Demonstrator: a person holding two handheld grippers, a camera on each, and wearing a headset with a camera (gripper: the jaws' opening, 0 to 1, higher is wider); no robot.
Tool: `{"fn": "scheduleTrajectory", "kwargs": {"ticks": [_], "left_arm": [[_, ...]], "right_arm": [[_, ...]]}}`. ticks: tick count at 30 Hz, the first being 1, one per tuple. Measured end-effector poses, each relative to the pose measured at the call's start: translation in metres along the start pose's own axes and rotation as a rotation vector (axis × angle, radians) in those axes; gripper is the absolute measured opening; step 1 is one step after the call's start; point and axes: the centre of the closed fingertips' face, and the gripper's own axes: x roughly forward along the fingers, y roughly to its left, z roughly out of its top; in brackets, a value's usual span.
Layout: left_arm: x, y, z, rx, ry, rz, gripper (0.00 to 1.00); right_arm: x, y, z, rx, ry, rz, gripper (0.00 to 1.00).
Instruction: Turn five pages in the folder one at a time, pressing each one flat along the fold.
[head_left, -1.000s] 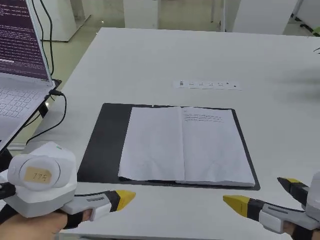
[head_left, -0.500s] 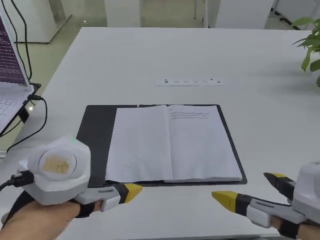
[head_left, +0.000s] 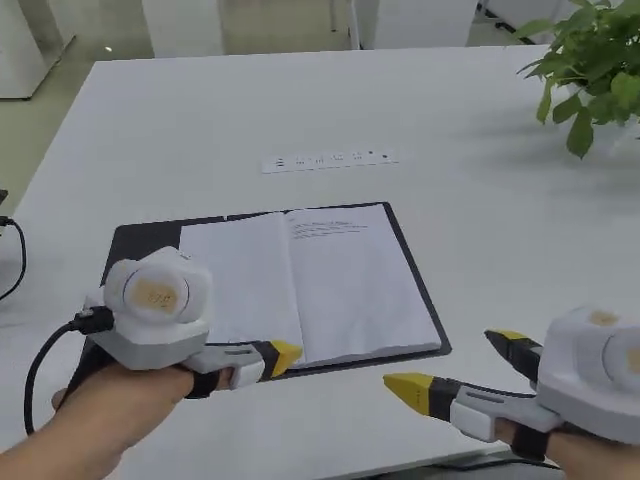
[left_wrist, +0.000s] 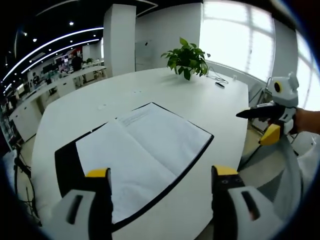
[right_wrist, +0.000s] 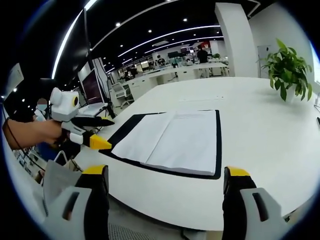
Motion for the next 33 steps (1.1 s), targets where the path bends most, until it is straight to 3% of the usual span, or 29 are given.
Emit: {"fn": "scheduleTrajectory", "kwargs": {"ticks": [9,16,23,33], "left_arm": [[0.044,-0.021,0.014,0.01,-0.015,-0.064,0.79],[0.072,-0.04,0.018,0.016,-0.023,-0.103,0.76],[0.102,-0.054,0.02,0.005,-0.035,-0.112,0.73],[0.134,-0.061,0.018,-0.016,-0.054,-0.088,0.68]], "right_arm": [[-0.007,-0.012,0.003,0.02,-0.022,-0.025,0.94],[-0.009,-0.017,0.003,0.03,-0.027,-0.043,0.93],[-0.008,-0.021,0.006,0.042,-0.036,-0.057,0.91],[-0.007,-0.026,0.009,0.043,-0.036,-0.061,0.9]]}}
